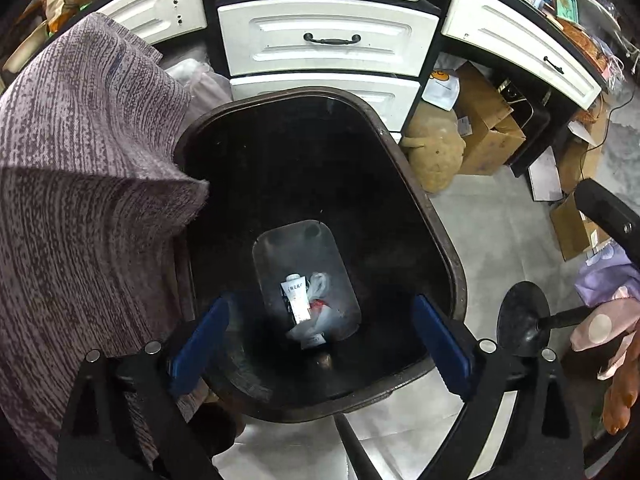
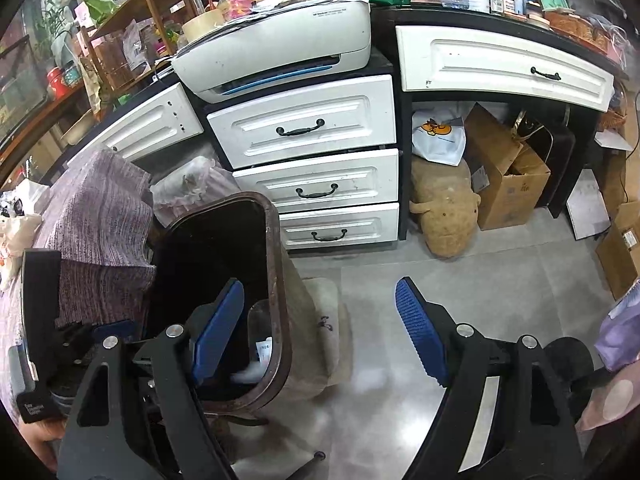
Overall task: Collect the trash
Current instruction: 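Carry the carton and bag to the black bin and release both, then move both tools back over the table toward the remaining trash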
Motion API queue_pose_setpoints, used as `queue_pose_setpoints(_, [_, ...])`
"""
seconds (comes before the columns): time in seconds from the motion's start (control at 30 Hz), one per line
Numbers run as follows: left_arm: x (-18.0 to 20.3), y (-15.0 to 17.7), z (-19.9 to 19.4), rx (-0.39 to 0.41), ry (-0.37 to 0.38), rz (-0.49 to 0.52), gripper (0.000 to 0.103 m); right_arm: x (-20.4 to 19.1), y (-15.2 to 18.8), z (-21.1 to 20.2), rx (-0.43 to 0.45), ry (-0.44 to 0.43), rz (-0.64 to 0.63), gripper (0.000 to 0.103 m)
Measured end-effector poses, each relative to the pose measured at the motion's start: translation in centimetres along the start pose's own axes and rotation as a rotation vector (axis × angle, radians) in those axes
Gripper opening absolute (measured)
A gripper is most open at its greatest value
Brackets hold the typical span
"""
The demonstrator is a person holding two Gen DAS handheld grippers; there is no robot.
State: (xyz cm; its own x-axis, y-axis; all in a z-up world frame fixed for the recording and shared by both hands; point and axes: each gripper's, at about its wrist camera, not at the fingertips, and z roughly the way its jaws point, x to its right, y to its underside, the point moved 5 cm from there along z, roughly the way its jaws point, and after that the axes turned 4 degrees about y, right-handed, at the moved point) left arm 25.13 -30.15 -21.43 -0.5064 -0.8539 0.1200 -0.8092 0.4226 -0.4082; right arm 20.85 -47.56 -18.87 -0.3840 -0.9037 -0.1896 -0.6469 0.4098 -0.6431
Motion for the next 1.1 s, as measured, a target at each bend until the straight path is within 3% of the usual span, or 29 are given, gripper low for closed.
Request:
queue_pose_setpoints(0.2, [1.8,0.9,-2.1,0.041,0.053,0.039,0.092,0.8,-0.4,-0.7,0.023,0.003,0.034,0.081])
queue_pose_setpoints(0.63, [4.3,2.5,-12.1,0.241,0.165,0.096,0.097,-1.4,-0.9,-3.9,0.086,-0.074,0.013,0.083])
queue_pose_setpoints(0.8, [2.5,3.8,-15.5,0.299,0.158,0.064,0.097,-4.6,-1.1,-5.7,0.123,-0.144,-0.03,0.084])
queue_pose_setpoints(1.1, [-3.0,6.4,-20.0,0.391,0.031,0.015,0.097,-12.6,0.0,-8.1,0.139,-0.289,-0.179,0.084])
